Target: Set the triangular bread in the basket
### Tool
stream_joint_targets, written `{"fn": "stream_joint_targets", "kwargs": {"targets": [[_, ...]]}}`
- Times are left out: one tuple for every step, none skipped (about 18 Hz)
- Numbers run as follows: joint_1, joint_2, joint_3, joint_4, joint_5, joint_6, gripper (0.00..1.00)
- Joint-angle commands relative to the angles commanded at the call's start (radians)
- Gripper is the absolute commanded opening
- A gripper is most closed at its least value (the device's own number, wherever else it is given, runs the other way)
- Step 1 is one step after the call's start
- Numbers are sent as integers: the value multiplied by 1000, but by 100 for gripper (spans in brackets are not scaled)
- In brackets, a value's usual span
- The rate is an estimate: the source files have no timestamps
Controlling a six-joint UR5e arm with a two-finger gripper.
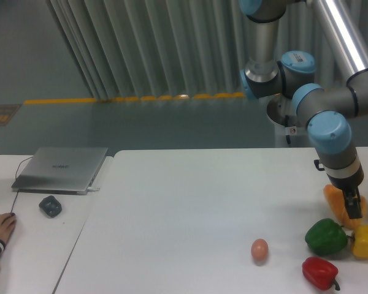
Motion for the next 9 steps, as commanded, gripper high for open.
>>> {"fn": "stream_joint_targets", "kwargs": {"targets": [[0, 0, 11, -3, -3, -2, 100], [2, 2, 14, -3, -9, -2, 100], [3, 2, 14, -2, -18, -2, 100], [12, 5, 15, -2, -26, -2, 100], [18, 11, 15, 0, -35, -2, 100], [26, 14, 20, 0, -46, -3, 100], [29, 14, 31, 0, -60, -5, 100], [29, 14, 37, 0, -72, -5, 100], [29, 14, 38, 0, -78, -5, 100]]}}
